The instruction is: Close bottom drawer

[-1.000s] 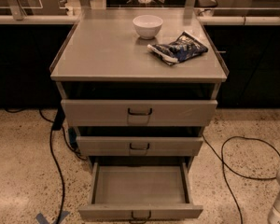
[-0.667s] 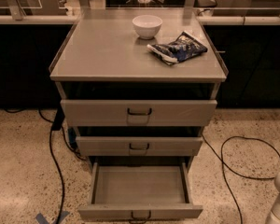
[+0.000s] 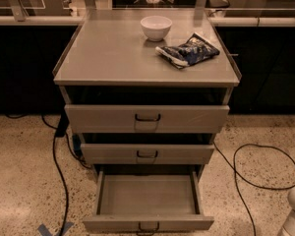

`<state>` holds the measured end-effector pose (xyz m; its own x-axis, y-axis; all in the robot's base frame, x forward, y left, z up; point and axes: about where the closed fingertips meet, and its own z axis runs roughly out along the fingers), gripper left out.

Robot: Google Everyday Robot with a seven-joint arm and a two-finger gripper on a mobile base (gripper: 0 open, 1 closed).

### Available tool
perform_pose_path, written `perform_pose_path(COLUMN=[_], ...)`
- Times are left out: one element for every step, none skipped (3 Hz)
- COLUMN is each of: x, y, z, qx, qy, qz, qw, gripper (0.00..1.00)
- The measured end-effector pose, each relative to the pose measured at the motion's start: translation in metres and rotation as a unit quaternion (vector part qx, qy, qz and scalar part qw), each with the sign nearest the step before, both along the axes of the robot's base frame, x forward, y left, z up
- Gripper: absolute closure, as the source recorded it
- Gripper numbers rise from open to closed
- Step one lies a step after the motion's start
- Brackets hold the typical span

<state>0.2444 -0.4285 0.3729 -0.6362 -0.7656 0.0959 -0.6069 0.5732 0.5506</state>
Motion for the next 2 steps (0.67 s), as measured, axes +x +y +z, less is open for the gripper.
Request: perform_pose_path(x=[-0.005,-0.013], y=[-0.002,-0.005], z=[-0.008,-0.031], qx=[-0.016,-0.041], qy=[0.008,0.031], qz=[-0.006,-0.011], qw=[0.9998,0.9986], gripper=[0.00,0.00])
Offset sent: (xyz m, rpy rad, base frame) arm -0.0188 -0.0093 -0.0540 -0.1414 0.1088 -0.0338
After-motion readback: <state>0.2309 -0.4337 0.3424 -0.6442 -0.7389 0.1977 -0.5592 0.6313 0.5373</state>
